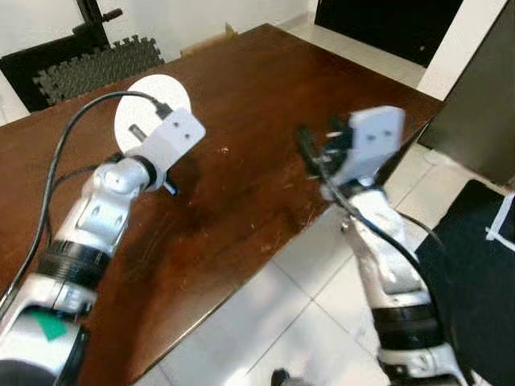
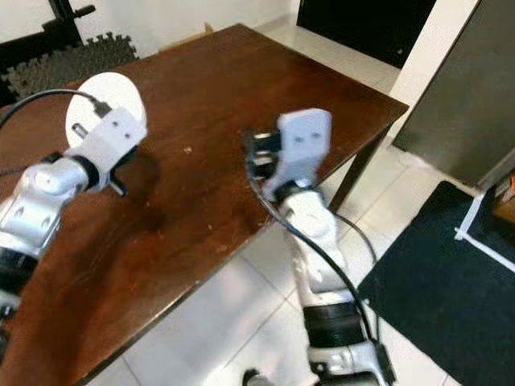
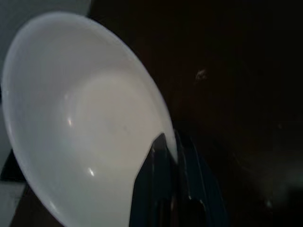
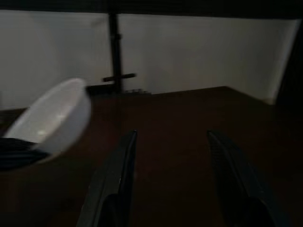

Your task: Setting the table

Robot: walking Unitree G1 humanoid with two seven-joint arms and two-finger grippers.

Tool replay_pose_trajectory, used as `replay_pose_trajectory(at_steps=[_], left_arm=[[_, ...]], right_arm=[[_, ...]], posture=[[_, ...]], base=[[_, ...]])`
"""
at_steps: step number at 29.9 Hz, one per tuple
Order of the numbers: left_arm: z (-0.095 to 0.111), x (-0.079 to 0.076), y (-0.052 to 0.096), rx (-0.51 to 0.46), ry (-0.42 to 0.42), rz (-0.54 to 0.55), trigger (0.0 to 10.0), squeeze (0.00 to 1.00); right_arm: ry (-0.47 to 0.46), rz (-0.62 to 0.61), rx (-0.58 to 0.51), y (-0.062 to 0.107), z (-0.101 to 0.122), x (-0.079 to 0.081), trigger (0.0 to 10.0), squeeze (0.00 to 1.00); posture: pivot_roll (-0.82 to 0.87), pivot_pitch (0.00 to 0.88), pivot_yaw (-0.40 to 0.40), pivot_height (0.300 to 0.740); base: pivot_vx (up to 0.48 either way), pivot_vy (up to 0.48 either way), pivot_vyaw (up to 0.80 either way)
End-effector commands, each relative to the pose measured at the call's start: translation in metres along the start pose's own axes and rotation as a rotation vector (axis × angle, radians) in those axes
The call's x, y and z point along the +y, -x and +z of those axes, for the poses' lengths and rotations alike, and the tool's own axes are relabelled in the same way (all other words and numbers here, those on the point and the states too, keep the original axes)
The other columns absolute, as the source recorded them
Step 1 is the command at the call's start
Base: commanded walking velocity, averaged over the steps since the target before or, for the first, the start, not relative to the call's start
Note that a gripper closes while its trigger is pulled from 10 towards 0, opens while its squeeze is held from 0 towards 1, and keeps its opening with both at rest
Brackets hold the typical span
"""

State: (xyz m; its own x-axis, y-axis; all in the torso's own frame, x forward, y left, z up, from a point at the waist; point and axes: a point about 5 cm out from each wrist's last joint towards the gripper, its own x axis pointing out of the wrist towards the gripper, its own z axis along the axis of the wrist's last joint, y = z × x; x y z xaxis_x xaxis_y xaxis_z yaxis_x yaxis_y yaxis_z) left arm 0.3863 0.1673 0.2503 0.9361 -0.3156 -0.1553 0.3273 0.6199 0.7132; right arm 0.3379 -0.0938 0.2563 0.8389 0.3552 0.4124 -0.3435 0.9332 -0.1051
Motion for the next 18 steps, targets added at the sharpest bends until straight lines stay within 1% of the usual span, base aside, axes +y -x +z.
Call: replay_pose_trajectory(at_steps=[1, 2, 3, 4, 5, 6, 7, 8, 9, 10, 12, 13, 15, 17, 18], left_arm=[[-0.008, -0.003, -0.004, 0.039, -0.073, -0.052, 10.0, 0.0], [-0.006, 0.001, -0.007, 0.049, -0.127, -0.074, 10.0, 0.0], [-0.006, 0.001, -0.007, 0.049, -0.127, -0.074, 10.0, 0.0], [0.0, 0.008, -0.01, 0.046, -0.24, -0.086, 10.0, 0.0], [0.001, 0.009, -0.011, 0.051, -0.281, -0.11, 10.0, 0.0], [0.001, 0.009, -0.011, 0.051, -0.281, -0.11, 10.0, 0.0], [-0.002, 0.006, -0.01, 0.062, -0.373, -0.194, 10.0, 0.0], [-0.004, 0.006, -0.009, 0.068, -0.396, -0.227, 10.0, 0.0], [-0.004, 0.006, -0.009, 0.068, -0.396, -0.227, 10.0, 0.0], [-0.006, 0.007, -0.006, 0.072, -0.411, -0.282, 10.0, 0.0], [-0.005, 0.009, -0.004, 0.062, -0.424, -0.333, 10.0, 0.0], [-0.005, 0.009, -0.004, 0.062, -0.424, -0.333, 10.0, 0.0], [-0.003, 0.011, -0.001, 0.048, -0.452, -0.406, 10.0, 0.0], [-0.001, 0.011, 0.003, 0.038, -0.457, -0.477, 10.0, 0.02], [0.0, 0.01, 0.004, 0.032, -0.471, -0.504, 10.0, 0.09]], right_arm=[[-0.018, 0.002, 0.021, -0.001, -0.004, 0.0, 10.0, 0.0], [-0.024, 0.008, 0.015, -0.005, -0.002, 0.003, 10.0, 0.0], [-0.024, 0.008, 0.015, -0.005, -0.002, 0.003, 10.0, 0.0], [-0.032, 0.013, 0.006, -0.008, 0.002, 0.005, 10.0, 0.0], [-0.034, 0.013, 0.003, -0.008, 0.003, 0.005, 10.0, 0.0], [-0.034, 0.013, 0.003, -0.008, 0.003, 0.005, 10.0, 0.0], [-0.038, 0.003, 0.002, -0.007, 0.003, 0.003, 10.0, 0.0], [-0.038, 0.0, 0.004, -0.006, 0.003, 0.002, 10.0, 0.0], [-0.038, 0.0, 0.004, -0.006, 0.003, 0.002, 10.0, 0.0], [-0.034, -0.009, 0.008, -0.004, 0.002, 0.0, 10.0, 0.0], [-0.033, -0.017, 0.012, -0.001, 0.001, -0.002, 10.0, 0.0], [-0.033, -0.017, 0.012, -0.001, 0.001, -0.002, 10.0, 0.0], [-0.032, -0.025, 0.018, 0.0, -0.001, -0.004, 10.0, 0.0], [-0.031, -0.028, 0.021, 0.001, -0.002, -0.005, 10.0, 0.0], [-0.031, -0.029, 0.02, 0.001, -0.002, -0.005, 10.0, 0.0]], posture=[[0.04, 0.223, 0.073, 0.74], [0.03, 0.231, 0.076, 0.74], [0.03, 0.231, 0.076, 0.74], [0.03, 0.234, 0.076, 0.74], [0.03, 0.233, 0.077, 0.74], [0.03, 0.233, 0.077, 0.74], [0.03, 0.23, 0.077, 0.74], [0.03, 0.23, 0.077, 0.74], [0.03, 0.23, 0.077, 0.74], [0.02, 0.223, 0.08, 0.74], [0.02, 0.221, 0.079, 0.74], [0.02, 0.221, 0.079, 0.74], [0.02, 0.218, 0.078, 0.74], [0.02, 0.21, 0.077, 0.74], [0.02, 0.21, 0.077, 0.74]], base=[[0.0, 0.0, 0.0], [0.0, 0.0, 0.0], [0.0, 0.0, 0.0], [0.0, 0.0, 0.0], [0.0, 0.0, 0.0], [0.0, 0.0, 0.0], [0.0, 0.0, 0.0], [0.0, 0.0, 0.0], [0.0, 0.0, 0.0], [0.0, 0.0, 0.0], [0.0, 0.0, 0.0], [0.0, 0.0, 0.0], [0.0, 0.0, 0.0], [0.0, 0.0, 0.0], [0.0, 0.0, 0.0]])
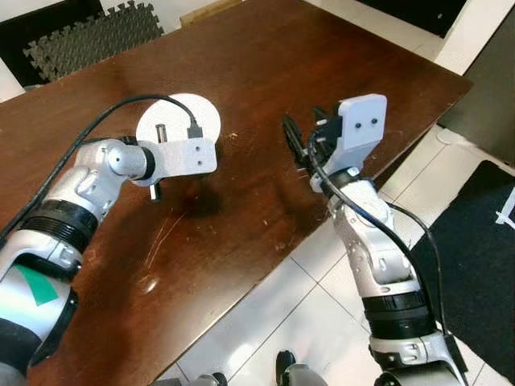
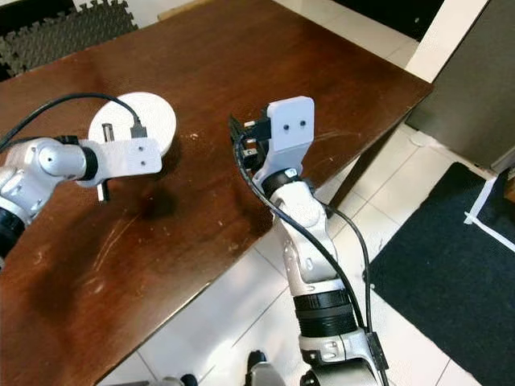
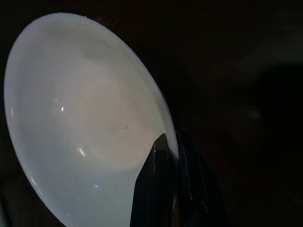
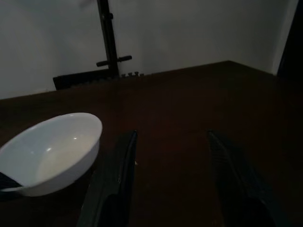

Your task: Setting the table

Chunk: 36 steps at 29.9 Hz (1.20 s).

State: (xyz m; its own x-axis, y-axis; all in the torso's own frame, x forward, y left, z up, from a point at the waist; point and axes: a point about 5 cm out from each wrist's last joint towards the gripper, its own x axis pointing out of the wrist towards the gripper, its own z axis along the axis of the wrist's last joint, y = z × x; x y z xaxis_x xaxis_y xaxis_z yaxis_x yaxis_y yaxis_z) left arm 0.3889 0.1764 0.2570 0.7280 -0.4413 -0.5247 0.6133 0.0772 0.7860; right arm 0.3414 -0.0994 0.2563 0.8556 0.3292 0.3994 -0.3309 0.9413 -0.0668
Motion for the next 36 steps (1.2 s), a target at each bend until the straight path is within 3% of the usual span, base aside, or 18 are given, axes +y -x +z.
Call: replay_pose_trajectory(at_steps=[1, 2, 7, 8, 9, 16, 21, 22, 26, 27, 28, 31, 32, 33, 34, 36], left_arm=[[0.004, -0.004, 0.003, -0.021, -0.062, -0.08, 10.0, 0.07], [0.005, -0.006, 0.003, -0.026, -0.101, -0.109, 10.0, 0.07], [0.007, -0.007, 0.001, -0.037, -0.123, -0.118, 10.0, 0.09], [0.01, -0.007, 0.0, -0.053, -0.129, -0.118, 10.0, 0.36], [0.011, -0.007, -0.001, -0.059, -0.137, -0.12, 10.0, 1.0], [0.014, -0.005, 0.001, -0.075, -0.161, -0.13, 10.0, 1.0], [0.017, 0.005, 0.008, -0.077, -0.209, -0.072, 10.0, 1.0], [0.018, 0.008, 0.014, -0.09, -0.205, -0.07, 10.0, 0.0], [0.02, 0.012, 0.027, -0.122, -0.197, -0.066, 10.0, 0.0], [0.017, 0.013, 0.045, -0.152, -0.186, -0.078, 10.0, 0.0], [0.017, 0.013, 0.045, -0.152, -0.186, -0.078, 10.0, 0.0], [0.009, 0.01, 0.071, -0.17, -0.154, -0.095, 10.0, 0.0], [0.006, 0.011, 0.078, -0.179, -0.108, -0.058, 10.0, 0.0], [0.001, 0.013, 0.079, -0.185, -0.03, -0.006, 10.0, 0.0], [0.001, 0.013, 0.079, -0.185, -0.03, -0.006, 10.0, 0.0], [-0.008, 0.01, 0.069, -0.175, 0.087, 0.073, 10.0, 0.0]], right_arm=[[-0.002, 0.0, 0.003, 0.002, -0.002, 0.001, 10.0, 0.0], [-0.002, -0.001, 0.003, 0.002, -0.002, 0.001, 10.0, 0.0], [-0.004, -0.001, -0.001, 0.001, -0.001, 0.001, 10.0, 0.0], [-0.004, 0.0, -0.004, 0.0, 0.0, 0.001, 10.0, 0.0], [-0.004, 0.001, -0.005, -0.001, 0.0, 0.001, 10.0, 0.0], [-0.003, 0.002, -0.009, -0.002, 0.001, 0.0, 10.0, 0.0], [-0.002, 0.001, -0.01, -0.002, 0.001, -0.001, 10.0, 0.0], [-0.001, 0.0, -0.011, -0.002, 0.001, -0.001, 10.0, 0.0], [-0.001, -0.002, -0.014, -0.001, 0.001, -0.001, 10.0, 0.0], [-0.002, -0.008, -0.017, 0.0, 0.002, -0.003, 10.0, 0.0], [-0.002, -0.008, -0.017, 0.0, 0.002, -0.003, 10.0, 0.0], [-0.003, -0.016, -0.02, 0.002, 0.003, -0.004, 10.0, 0.0], [-0.005, -0.02, -0.02, 0.002, 0.003, -0.005, 10.0, 0.0], [-0.007, -0.023, -0.02, 0.003, 0.002, -0.005, 10.0, 0.0], [-0.007, -0.023, -0.02, 0.003, 0.002, -0.005, 10.0, 0.0], [-0.011, -0.027, -0.019, 0.003, 0.002, -0.006, 10.0, 0.0]], posture=[[0.02, 0.203, 0.075, 0.74], [0.02, 0.203, 0.075, 0.74], [0.03, 0.195, 0.071, 0.74], [0.03, 0.195, 0.071, 0.74], [0.03, 0.189, 0.065, 0.74], [0.03, 0.181, 0.062, 0.74], [0.03, 0.179, 0.059, 0.74], [0.03, 0.177, 0.062, 0.74], [0.02, 0.177, 0.064, 0.74], [0.03, 0.177, 0.067, 0.74], [0.03, 0.177, 0.067, 0.74], [0.03, 0.176, 0.071, 0.74], [0.04, 0.177, 0.071, 0.74], [0.04, 0.177, 0.07, 0.74], [0.04, 0.177, 0.07, 0.74], [0.05, 0.179, 0.061, 0.74]], base=[[0.0, 0.0, 0.0], [0.0, 0.0, 0.0], [0.0, 0.0, 0.0], [0.0, 0.0, 0.0], [0.0, 0.0, 0.0], [0.0, 0.0, 0.0], [0.0, 0.0, 0.0], [0.0, 0.0, 0.0], [0.0, 0.0, 0.0], [0.0, 0.0, 0.0], [0.0, 0.0, 0.0], [0.0, 0.0, 0.0], [0.0, 0.0, 0.0], [0.0, 0.0, 0.0], [0.0, 0.0, 0.0], [0.0, 0.0, 0.0]])
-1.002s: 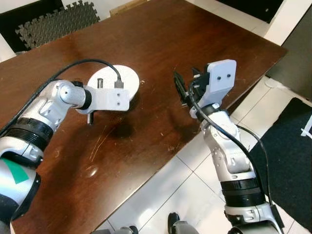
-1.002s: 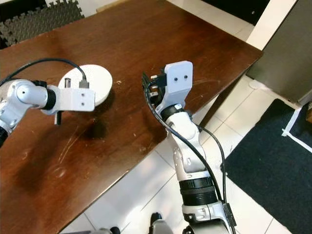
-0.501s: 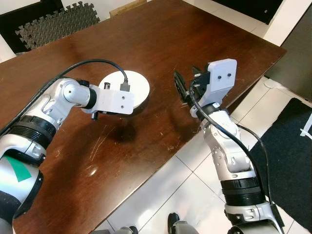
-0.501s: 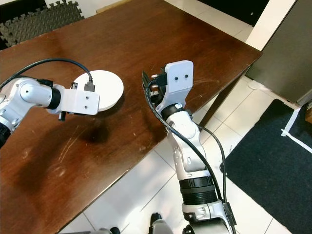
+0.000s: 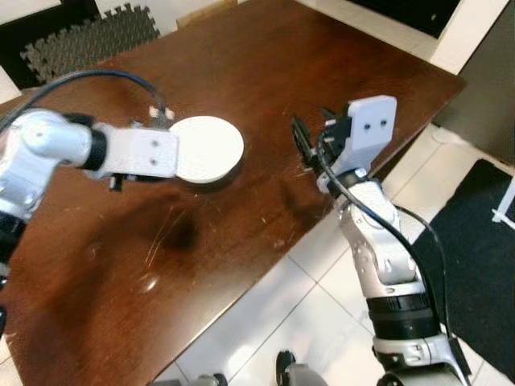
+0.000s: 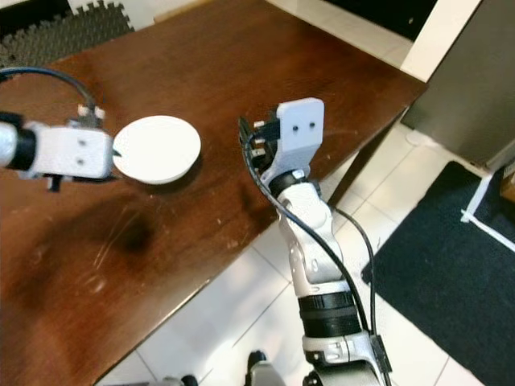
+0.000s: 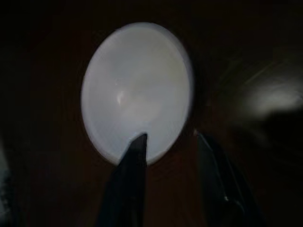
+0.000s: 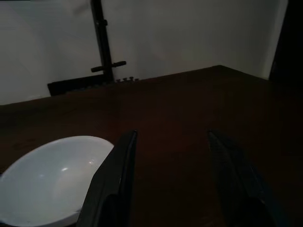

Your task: Setting the table

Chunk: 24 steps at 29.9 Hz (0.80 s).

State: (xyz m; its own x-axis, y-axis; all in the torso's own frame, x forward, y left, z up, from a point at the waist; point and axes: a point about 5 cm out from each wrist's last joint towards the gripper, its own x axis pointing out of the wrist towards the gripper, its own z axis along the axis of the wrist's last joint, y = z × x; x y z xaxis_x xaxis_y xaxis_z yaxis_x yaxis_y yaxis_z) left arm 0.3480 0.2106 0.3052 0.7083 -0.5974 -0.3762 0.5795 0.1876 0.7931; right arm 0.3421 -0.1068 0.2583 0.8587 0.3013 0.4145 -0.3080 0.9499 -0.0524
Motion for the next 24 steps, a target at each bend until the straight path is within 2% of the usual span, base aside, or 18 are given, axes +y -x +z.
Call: replay_pose_trajectory(at_steps=[1, 2, 3, 4, 5, 6, 8, 9, 10, 11, 13, 14, 15, 20, 23, 24], left_arm=[[-0.012, -0.011, -0.014, 0.006, 0.151, 0.038, 10.0, 0.0], [-0.015, -0.016, -0.023, -0.006, 0.249, 0.062, 10.0, 0.0], [-0.015, -0.016, -0.023, -0.006, 0.249, 0.062, 10.0, 0.0], [-0.018, -0.023, -0.037, -0.014, 0.37, 0.096, 10.0, 0.0], [-0.018, -0.023, -0.037, -0.014, 0.37, 0.096, 10.0, 0.0], [-0.019, -0.028, -0.049, -0.027, 0.481, 0.116, 10.0, 0.0], [-0.019, -0.028, -0.049, -0.027, 0.481, 0.116, 10.0, 0.0], [-0.02, -0.03, -0.063, -0.042, 0.605, 0.152, 10.0, 0.0], [-0.016, -0.028, -0.081, -0.055, 0.784, 0.215, 10.0, 0.0], [-0.015, -0.027, -0.085, -0.06, 0.826, 0.229, 10.0, 0.0], [-0.016, -0.022, -0.086, -0.043, 0.841, 0.267, 10.0, 0.0], [-0.015, -0.014, -0.085, -0.024, 0.869, 0.321, 10.0, 0.0], [-0.015, -0.014, -0.085, -0.024, 0.869, 0.321, 10.0, 0.0], [-0.013, 0.009, -0.078, -0.009, 0.919, 0.447, 10.0, 0.0], [-0.015, 0.013, -0.075, 0.014, 0.89, 0.483, 10.0, 0.0], [-0.019, 0.018, -0.072, 0.033, 0.92, 0.524, 10.0, 0.0]], right_arm=[[-0.012, 0.001, -0.004, 0.002, 0.0, 0.002, 10.0, 0.0], [-0.014, 0.002, -0.005, 0.002, 0.0, 0.003, 10.0, 0.0], [-0.014, 0.002, -0.005, 0.002, 0.0, 0.003, 10.0, 0.0], [-0.019, 0.005, -0.007, 0.001, 0.0, 0.004, 10.0, 0.0], [-0.019, 0.005, -0.007, 0.001, 0.0, 0.004, 10.0, 0.0], [-0.024, 0.008, -0.009, 0.0, 0.001, 0.006, 10.0, 0.0], [-0.024, 0.008, -0.009, 0.0, 0.001, 0.006, 10.0, 0.0], [-0.027, 0.011, -0.012, -0.001, 0.002, 0.007, 10.0, 0.0], [-0.03, 0.012, -0.017, -0.003, 0.003, 0.008, 10.0, 0.0], [-0.03, 0.011, -0.018, -0.003, 0.003, 0.008, 10.0, 0.0], [-0.029, 0.009, -0.019, -0.003, 0.004, 0.008, 10.0, 0.0], [-0.028, 0.006, -0.02, -0.002, 0.004, 0.008, 10.0, 0.0], [-0.028, 0.006, -0.02, -0.002, 0.004, 0.008, 10.0, 0.0], [-0.026, -0.009, -0.019, 0.0, 0.003, 0.006, 10.0, 0.0], [-0.026, -0.011, -0.018, 0.001, 0.003, 0.006, 10.0, 0.0], [-0.026, -0.013, -0.018, 0.001, 0.003, 0.006, 10.0, 0.0]], posture=[[0.06, 0.181, 0.06, 0.74], [0.06, 0.181, 0.06, 0.74], [0.06, 0.181, 0.06, 0.74], [0.05, 0.184, 0.056, 0.74], [0.05, 0.184, 0.056, 0.74], [0.05, 0.183, 0.057, 0.74], [0.05, 0.183, 0.057, 0.74], [0.05, 0.182, 0.058, 0.74], [0.04, 0.18, 0.061, 0.74], [0.04, 0.18, 0.061, 0.74], [0.03, 0.178, 0.066, 0.74], [0.03, 0.176, 0.073, 0.74], [0.03, 0.176, 0.073, 0.74], [0.03, 0.175, 0.083, 0.74], [0.03, 0.175, 0.084, 0.74], [0.03, 0.174, 0.088, 0.74]], base=[[0.0, 0.0, 0.0], [0.0, 0.0, 0.0], [0.0, 0.0, 0.0], [0.0, 0.0, 0.0], [0.0, 0.0, 0.0], [0.0, 0.0, 0.0], [0.0, 0.0, 0.0], [0.0, 0.0, 0.0], [0.0, 0.0, 0.0], [0.0, 0.0, 0.0], [0.0, 0.0, 0.0], [0.0, 0.0, 0.0], [0.0, 0.0, 0.0], [0.0, 0.0, 0.0], [0.0, 0.0, 0.0], [0.0, 0.0, 0.0]])
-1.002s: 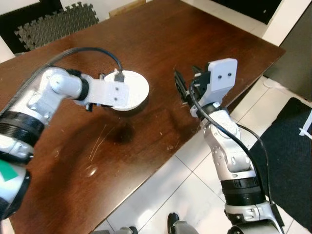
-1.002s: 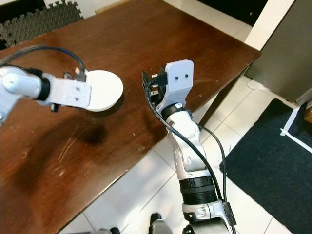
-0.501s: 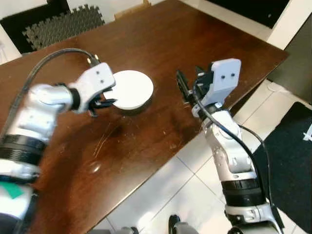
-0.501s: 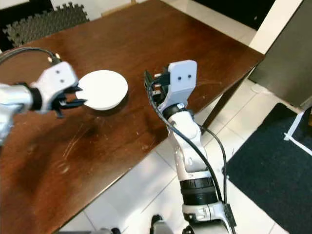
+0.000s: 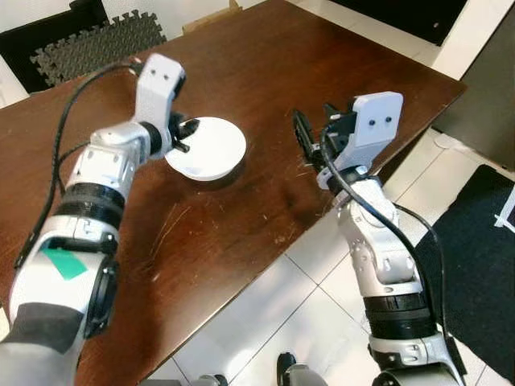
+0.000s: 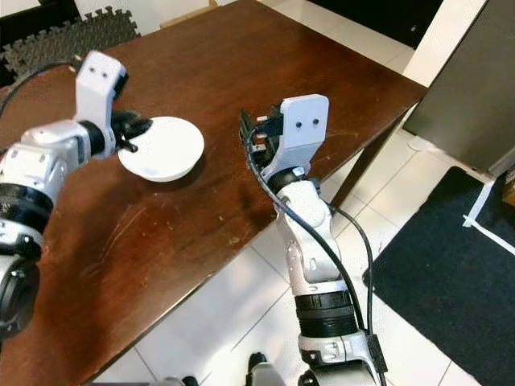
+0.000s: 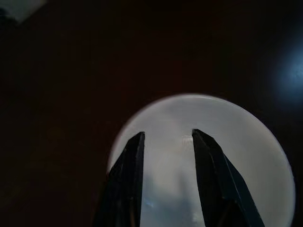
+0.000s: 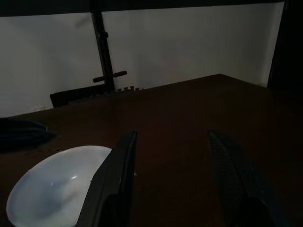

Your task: Setting the table

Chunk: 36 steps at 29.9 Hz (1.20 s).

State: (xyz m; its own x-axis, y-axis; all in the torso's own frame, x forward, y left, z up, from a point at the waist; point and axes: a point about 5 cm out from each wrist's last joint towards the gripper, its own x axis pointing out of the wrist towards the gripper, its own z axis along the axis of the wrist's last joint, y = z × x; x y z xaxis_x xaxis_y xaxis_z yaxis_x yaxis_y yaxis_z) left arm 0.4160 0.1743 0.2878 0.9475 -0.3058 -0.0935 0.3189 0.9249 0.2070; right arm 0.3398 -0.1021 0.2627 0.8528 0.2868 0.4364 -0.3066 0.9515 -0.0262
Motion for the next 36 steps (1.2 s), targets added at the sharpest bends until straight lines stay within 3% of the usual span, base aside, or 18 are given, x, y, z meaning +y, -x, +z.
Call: replay_pose_trajectory(at_steps=[1, 5, 6, 7, 8, 14, 15, 16, 18, 20, 25, 27, 31, 34, 36], left_arm=[[-0.008, 0.012, 0.003, 0.039, 0.034, 0.069, 10.0, 0.0], [-0.016, 0.025, 0.009, 0.043, 0.093, 0.141, 10.0, 0.0], [-0.007, 0.03, 0.012, -0.034, 0.06, 0.167, 10.0, 0.0], [-0.007, 0.03, 0.012, -0.034, 0.06, 0.167, 10.0, 0.0], [0.007, 0.033, 0.019, -0.141, 0.031, 0.174, 10.0, 0.0], [0.007, 0.033, 0.019, -0.141, 0.031, 0.174, 10.0, 0.0], [0.016, 0.034, 0.025, -0.213, 0.011, 0.177, 10.0, 0.0], [0.016, 0.034, 0.025, -0.213, 0.011, 0.177, 10.0, 0.0], [0.032, 0.022, 0.074, -0.329, -0.132, 0.11, 10.0, 0.0], [0.031, 0.005, 0.107, -0.324, -0.253, 0.039, 10.0, 0.0], [0.031, 0.011, 0.12, -0.274, -0.32, 0.028, 10.0, 0.0], [0.037, 0.025, 0.123, -0.245, -0.383, 0.031, 10.0, 0.0], [0.044, 0.04, 0.117, -0.243, -0.511, 0.055, 10.0, 0.0], [0.051, 0.042, 0.113, -0.268, -0.65, 0.054, 10.0, 0.0], [0.054, 0.04, 0.115, -0.266, -0.669, 0.055, 10.0, 0.0]], right_arm=[[-0.003, -0.001, 0.005, 0.003, -0.001, 0.001, 10.0, 0.0], [0.0, -0.006, -0.002, 0.003, 0.0, 0.001, 10.0, 0.0], [0.003, -0.009, -0.005, 0.004, 0.002, 0.0, 10.0, 0.0], [0.003, -0.009, -0.005, 0.004, 0.002, 0.0, 10.0, 0.0], [0.007, -0.014, -0.011, 0.005, 0.004, -0.002, 10.0, 0.0], [0.007, -0.014, -0.011, 0.005, 0.004, -0.002, 10.0, 0.0], [0.01, -0.018, -0.015, 0.005, 0.005, -0.003, 10.0, 0.0], [0.01, -0.018, -0.015, 0.005, 0.005, -0.003, 10.0, 0.0], [0.022, -0.04, -0.02, 0.014, 0.009, -0.011, 10.0, 0.0], [0.025, -0.047, -0.013, 0.019, 0.008, -0.013, 10.0, 0.0], [0.027, -0.043, -0.006, 0.021, 0.007, -0.014, 10.0, 0.0], [0.029, -0.038, -0.003, 0.021, 0.006, -0.014, 10.0, 0.0], [0.034, -0.029, -0.001, 0.019, 0.006, -0.014, 10.0, 0.0], [0.041, -0.026, -0.006, 0.017, 0.008, -0.014, 10.0, 0.0], [0.044, -0.025, -0.008, 0.017, 0.009, -0.015, 10.0, 0.0]], posture=[[0.03, 0.174, 0.088, 0.74], [0.02, 0.174, 0.094, 0.74], [0.02, 0.175, 0.095, 0.74], [0.02, 0.175, 0.095, 0.74], [0.02, 0.174, 0.1, 0.74], [0.02, 0.174, 0.1, 0.74], [0.02, 0.174, 0.101, 0.74], [0.02, 0.174, 0.101, 0.74], [0.04, 0.169, 0.103, 0.74], [0.05, 0.169, 0.104, 0.74], [0.05, 0.165, 0.096, 0.74], [0.06, 0.16, 0.091, 0.74], [0.06, 0.155, 0.083, 0.74], [0.05, 0.15, 0.079, 0.74], [0.05, 0.15, 0.079, 0.74]], base=[[0.0, 0.0, 0.0], [0.0, 0.0, 0.0], [0.0, 0.0, 0.0], [0.0, 0.0, 0.0], [0.0, 0.0, 0.0], [0.0, 0.0, 0.0], [0.0, 0.0, 0.0], [0.0, 0.0, 0.0], [0.0, 0.0, 0.0], [0.0, 0.0, 0.0], [0.0, 0.0, 0.0], [0.0, 0.0, 0.0], [0.0, 0.0, 0.0], [0.0, 0.0, 0.0], [0.0, 0.0, 0.0]])
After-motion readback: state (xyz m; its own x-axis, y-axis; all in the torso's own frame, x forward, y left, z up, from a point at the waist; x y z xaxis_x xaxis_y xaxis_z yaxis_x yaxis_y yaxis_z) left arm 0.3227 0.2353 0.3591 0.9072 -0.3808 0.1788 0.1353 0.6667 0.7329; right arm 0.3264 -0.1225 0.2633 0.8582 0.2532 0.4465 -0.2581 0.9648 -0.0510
